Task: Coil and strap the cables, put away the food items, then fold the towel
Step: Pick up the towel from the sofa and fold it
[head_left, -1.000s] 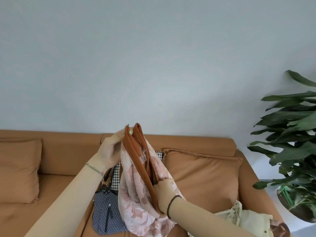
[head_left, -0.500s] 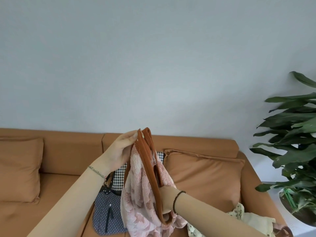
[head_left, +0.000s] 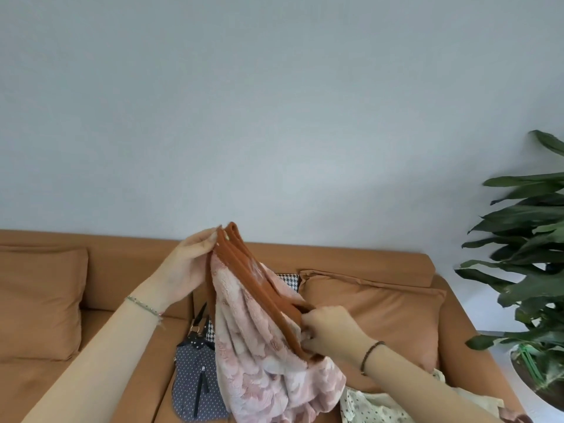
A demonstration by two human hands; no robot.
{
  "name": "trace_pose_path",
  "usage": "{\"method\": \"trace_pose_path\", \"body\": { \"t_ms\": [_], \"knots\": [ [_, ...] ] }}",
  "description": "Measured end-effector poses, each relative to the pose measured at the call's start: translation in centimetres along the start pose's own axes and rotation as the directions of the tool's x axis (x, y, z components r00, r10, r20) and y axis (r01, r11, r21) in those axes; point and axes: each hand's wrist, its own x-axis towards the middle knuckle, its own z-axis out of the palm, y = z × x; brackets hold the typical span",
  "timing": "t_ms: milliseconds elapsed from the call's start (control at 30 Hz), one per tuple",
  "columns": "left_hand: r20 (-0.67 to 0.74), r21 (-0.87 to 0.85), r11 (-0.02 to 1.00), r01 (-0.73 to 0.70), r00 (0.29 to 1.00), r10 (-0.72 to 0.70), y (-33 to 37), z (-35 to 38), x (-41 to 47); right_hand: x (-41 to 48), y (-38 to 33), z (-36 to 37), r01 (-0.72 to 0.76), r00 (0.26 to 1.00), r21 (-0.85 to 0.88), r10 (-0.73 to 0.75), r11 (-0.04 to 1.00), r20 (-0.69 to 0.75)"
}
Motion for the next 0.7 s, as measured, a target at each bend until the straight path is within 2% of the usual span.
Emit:
{"method": "trace_pose_path", "body": {
  "t_ms": [67, 100, 167, 267, 367, 433, 533, 633, 700],
  "knots": [
    [-0.073, -0.049, 0.997, -0.059, 0.996, 0.056, 0.9, -1.9, -0.5, -1.3, 2.6, -0.3, 0.021, 0.958, -0.002, -0.02, 1.0, -0.286],
    [-0.085, -0.055, 0.995, -0.082, 0.993, 0.077, 1.1, -2.7, -0.7, -2.0, 3.4, -0.7, 0.044, 0.931, -0.001, -0.041, 0.999, -0.362],
    [-0.055, -0.026, 0.995, -0.097, 0.994, 0.096, 1.2, -3.8, -1.1, -2.7, 4.1, -1.8, 0.068, 0.925, -0.064, -0.087, 0.996, -0.37],
    [-0.029, 0.054, 0.996, -0.068, 0.997, 0.07, 0.3, -4.1, -0.8, -3.0, 4.0, -3.0, 0.1, 0.966, -0.199, -0.143, 0.975, -0.217],
    [-0.095, 0.059, 0.996, -0.072, 0.992, 0.077, -0.2, -3.7, -0.6, -3.8, 3.6, -4.5, 0.094, 0.993, 0.014, -0.095, 0.995, 0.07],
    [-0.118, 0.058, 0.995, -0.075, 0.99, 0.082, -0.4, -3.5, -0.6, -4.3, 3.7, -5.5, 0.081, 0.981, 0.147, -0.105, 0.986, 0.162],
    [-0.146, 0.072, 0.996, -0.062, 0.987, 0.072, -0.2, -3.2, -0.7, -4.7, 4.0, -6.5, 0.077, 0.949, 0.291, -0.159, 0.954, 0.271],
    [-0.16, 0.086, 0.995, -0.051, 0.985, 0.064, 0.1, -2.9, -0.8, -5.5, 3.7, -7.2, 0.062, 0.92, 0.481, -0.236, 0.875, 0.312],
    [-0.155, 0.092, 0.995, -0.041, 0.986, 0.055, 0.4, -2.6, -0.9, -6.0, 3.6, -7.4, 0.064, 0.896, 0.5, -0.27, 0.864, 0.352]
  ]
}}
